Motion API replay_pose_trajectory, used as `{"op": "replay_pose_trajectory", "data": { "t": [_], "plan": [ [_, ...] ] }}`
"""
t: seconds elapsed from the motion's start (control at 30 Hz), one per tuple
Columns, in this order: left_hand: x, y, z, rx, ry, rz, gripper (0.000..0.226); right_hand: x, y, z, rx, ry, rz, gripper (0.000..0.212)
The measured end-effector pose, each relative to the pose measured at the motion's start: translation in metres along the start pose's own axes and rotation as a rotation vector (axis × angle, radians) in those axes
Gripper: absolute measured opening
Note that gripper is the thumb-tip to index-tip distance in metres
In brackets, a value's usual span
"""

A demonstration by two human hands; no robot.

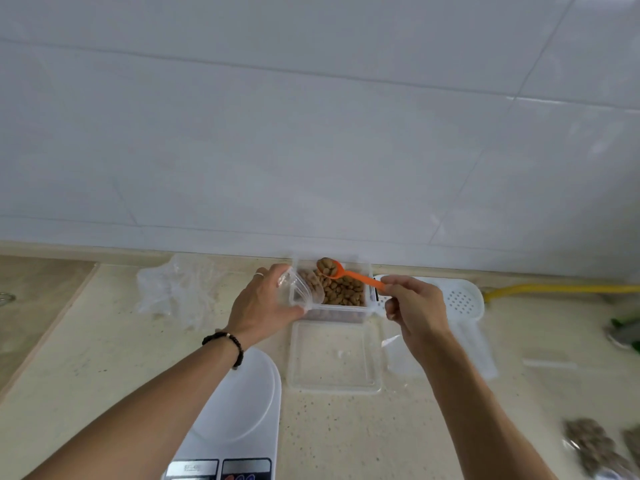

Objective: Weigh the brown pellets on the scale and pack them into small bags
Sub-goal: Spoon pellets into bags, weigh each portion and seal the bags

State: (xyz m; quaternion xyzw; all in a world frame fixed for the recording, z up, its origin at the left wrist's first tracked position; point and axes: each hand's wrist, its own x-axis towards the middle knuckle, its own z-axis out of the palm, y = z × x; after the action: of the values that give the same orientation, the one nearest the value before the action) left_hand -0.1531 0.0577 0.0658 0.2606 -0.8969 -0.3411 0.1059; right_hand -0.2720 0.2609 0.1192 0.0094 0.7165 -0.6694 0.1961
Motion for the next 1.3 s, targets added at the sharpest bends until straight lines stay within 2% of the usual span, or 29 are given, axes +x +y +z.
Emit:
{"op": "replay_pose_trajectory", "data": {
  "t": [0.1, 0.23, 0.3, 0.37, 0.43, 0.57, 0.67, 0.8, 0.93, 1.0, 1.13, 1.3],
  "plan": [
    [0.001, 0.001, 0.001, -0.027, 0.006, -0.019, 0.079, -0.008, -0.008, 0.007, -0.194, -0.067, -0.15, 0.021],
    [0.001, 0.003, 0.002, -0.043, 0.01, -0.007, 0.082, -0.023, -0.014, 0.022, -0.733, -0.242, -0.613, 0.027],
    [0.001, 0.002, 0.002, -0.043, 0.014, -0.007, 0.081, -0.025, -0.014, 0.025, -0.815, -0.281, -0.787, 0.029],
    [0.001, 0.002, 0.003, -0.043, 0.018, -0.02, 0.08, -0.023, -0.014, 0.025, -0.79, -0.252, -0.844, 0.028],
    [0.001, 0.001, 0.003, -0.047, 0.019, -0.038, 0.082, -0.021, -0.016, 0.023, -0.717, -0.174, -0.799, 0.026],
    [-0.001, -0.001, 0.003, -0.035, 0.03, -0.059, 0.082, -0.008, -0.016, 0.017, -0.498, 0.012, -0.487, 0.026],
    [-0.004, -0.004, -0.001, -0.026, 0.046, -0.066, 0.083, 0.013, 0.004, 0.016, -0.479, 0.103, -0.302, 0.026],
    [-0.011, -0.012, -0.011, 0.014, 0.078, -0.044, 0.082, 0.032, 0.039, 0.026, -0.664, 0.077, -0.243, 0.027],
    [-0.015, -0.017, -0.02, 0.046, 0.09, -0.055, 0.082, 0.035, 0.053, 0.044, -0.751, -0.068, -0.253, 0.029],
    [-0.016, -0.018, -0.022, 0.051, 0.09, -0.061, 0.083, 0.037, 0.056, 0.051, -0.69, -0.103, -0.173, 0.029],
    [-0.017, -0.017, -0.022, 0.066, 0.076, -0.047, 0.085, 0.043, 0.057, 0.051, -0.455, -0.07, 0.032, 0.029],
    [-0.015, -0.014, -0.019, 0.077, 0.059, -0.043, 0.086, 0.042, 0.053, 0.041, -0.245, 0.003, 0.14, 0.023]
  ]
}}
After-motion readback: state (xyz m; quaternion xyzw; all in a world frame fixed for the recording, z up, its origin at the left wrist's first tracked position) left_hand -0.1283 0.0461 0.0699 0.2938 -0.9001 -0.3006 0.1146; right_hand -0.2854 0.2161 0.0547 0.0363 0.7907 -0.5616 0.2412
